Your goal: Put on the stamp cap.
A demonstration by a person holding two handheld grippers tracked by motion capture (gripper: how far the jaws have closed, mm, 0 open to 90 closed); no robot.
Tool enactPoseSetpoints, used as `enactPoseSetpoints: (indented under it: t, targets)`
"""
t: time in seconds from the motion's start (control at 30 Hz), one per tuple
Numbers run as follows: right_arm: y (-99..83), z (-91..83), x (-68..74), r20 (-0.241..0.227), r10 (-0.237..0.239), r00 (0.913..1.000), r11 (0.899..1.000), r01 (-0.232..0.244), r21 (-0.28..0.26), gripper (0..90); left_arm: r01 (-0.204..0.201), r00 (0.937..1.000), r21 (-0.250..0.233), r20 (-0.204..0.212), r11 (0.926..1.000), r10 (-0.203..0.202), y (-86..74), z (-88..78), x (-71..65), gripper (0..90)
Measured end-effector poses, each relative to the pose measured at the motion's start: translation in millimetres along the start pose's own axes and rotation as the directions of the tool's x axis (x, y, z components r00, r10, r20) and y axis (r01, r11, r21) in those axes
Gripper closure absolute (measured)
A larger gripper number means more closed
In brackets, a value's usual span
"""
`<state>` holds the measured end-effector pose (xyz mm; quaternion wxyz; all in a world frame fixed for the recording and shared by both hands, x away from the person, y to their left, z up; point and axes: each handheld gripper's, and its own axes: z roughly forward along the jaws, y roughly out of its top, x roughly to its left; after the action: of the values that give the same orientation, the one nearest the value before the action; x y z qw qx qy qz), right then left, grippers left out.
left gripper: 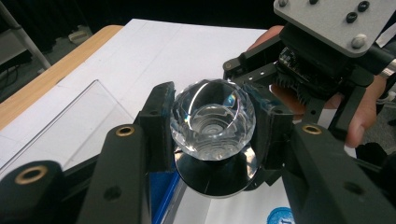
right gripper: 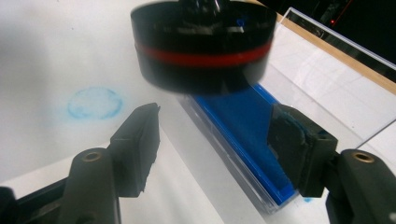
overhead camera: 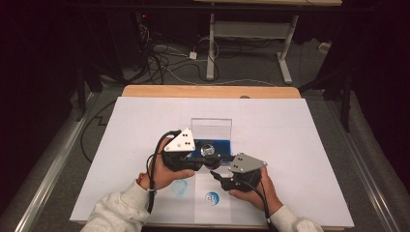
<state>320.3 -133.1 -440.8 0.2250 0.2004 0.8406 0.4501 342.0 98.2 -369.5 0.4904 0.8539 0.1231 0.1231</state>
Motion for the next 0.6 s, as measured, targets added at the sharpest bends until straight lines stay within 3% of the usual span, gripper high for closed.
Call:
enactPoseSetpoints:
  t: [0.17,0.6]
  targets:
    - [-1.4,-4.2,-3.5,0.029,-0.028,0.9992,1.0,0.027,0.008,35.1,0.001,1.0,0.007,-0.006,1.0,-0.001,-2.3,-3.1,2.2,55.1]
    - [1.3,-26.9,-19.9,0.099,-0.006,0.9951,0.999,0.01,-0.04,35.0,-0.01,0.9989,0.049,-0.045,0.9988,0.012,-8.1,-9.8,7.0,55.1]
